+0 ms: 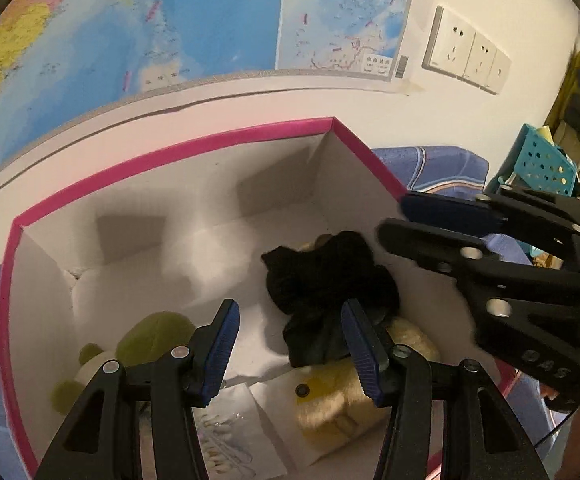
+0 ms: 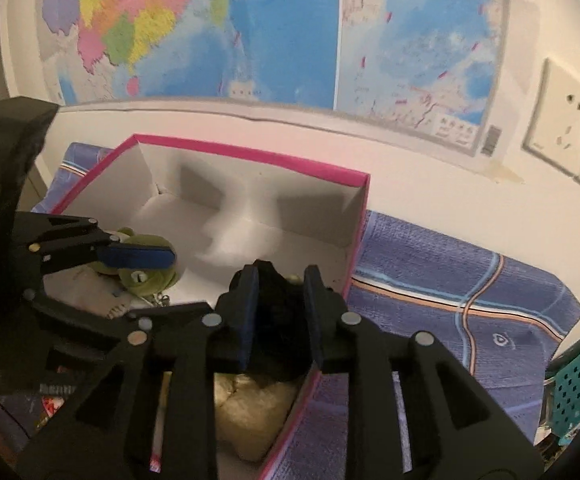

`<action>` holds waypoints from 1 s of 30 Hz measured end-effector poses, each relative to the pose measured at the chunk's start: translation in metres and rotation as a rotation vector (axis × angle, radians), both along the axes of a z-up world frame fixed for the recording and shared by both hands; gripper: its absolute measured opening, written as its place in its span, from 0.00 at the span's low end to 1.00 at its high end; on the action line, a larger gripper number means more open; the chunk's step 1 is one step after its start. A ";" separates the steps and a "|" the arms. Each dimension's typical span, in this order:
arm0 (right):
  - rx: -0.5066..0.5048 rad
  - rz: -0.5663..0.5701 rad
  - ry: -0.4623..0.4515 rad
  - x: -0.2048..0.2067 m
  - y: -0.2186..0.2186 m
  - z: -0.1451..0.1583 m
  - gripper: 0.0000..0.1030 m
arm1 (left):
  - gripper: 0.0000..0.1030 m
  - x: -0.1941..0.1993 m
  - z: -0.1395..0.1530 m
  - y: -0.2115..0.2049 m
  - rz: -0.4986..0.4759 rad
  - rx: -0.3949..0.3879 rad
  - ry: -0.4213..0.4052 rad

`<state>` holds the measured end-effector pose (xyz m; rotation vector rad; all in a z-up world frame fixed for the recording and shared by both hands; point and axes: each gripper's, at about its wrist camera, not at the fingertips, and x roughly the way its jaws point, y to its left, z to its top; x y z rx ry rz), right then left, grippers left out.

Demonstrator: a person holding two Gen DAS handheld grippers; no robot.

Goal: Organize soft objects
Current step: 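Lower the black scrunchie into the box and open both grippers, then move the right gripper down to the blue gingham scrunchie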

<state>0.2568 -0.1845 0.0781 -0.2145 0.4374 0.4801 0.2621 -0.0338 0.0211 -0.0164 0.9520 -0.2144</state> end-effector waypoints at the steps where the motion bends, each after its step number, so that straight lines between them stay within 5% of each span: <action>1: 0.000 0.001 -0.009 -0.006 -0.002 0.001 0.26 | 0.53 -0.003 0.003 0.001 -0.001 -0.005 -0.009; 17: 0.156 0.210 -0.011 -0.142 -0.050 -0.006 0.40 | 0.55 -0.121 0.060 0.003 -0.117 -0.078 -0.194; 24: 0.144 0.269 0.055 -0.172 -0.047 -0.042 0.42 | 0.55 -0.173 0.039 -0.001 -0.159 -0.058 -0.172; 30: 0.110 0.324 0.159 -0.172 -0.030 -0.081 0.42 | 0.55 -0.199 0.013 0.003 -0.137 -0.118 -0.116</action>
